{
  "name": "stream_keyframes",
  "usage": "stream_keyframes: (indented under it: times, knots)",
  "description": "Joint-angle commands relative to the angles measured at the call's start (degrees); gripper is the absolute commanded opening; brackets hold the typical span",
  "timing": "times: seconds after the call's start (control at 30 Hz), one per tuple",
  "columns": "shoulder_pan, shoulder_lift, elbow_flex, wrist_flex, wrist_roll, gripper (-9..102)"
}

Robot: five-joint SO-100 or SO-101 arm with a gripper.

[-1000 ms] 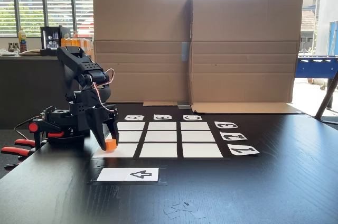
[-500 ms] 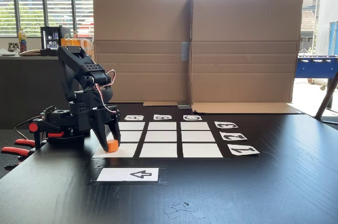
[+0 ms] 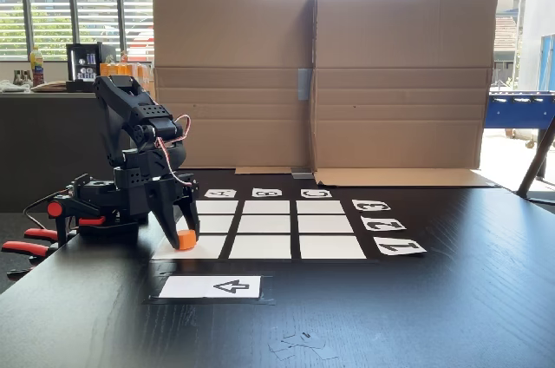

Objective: Pick up the round, orange token and place it in the grid on square A1.

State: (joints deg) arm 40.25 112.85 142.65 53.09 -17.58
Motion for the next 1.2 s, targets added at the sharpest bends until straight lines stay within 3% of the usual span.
stream_keyframes:
  times: [0.0, 0.27, 1.17]
  knots:
    - [-0.35, -0.26, 0.0, -0.7, 0.62, 19]
    - [-0.35, -0.62, 0.09, -0.88, 0.53, 26]
    - [6.24, 7.65, -12.57, 2.37, 2.02, 28]
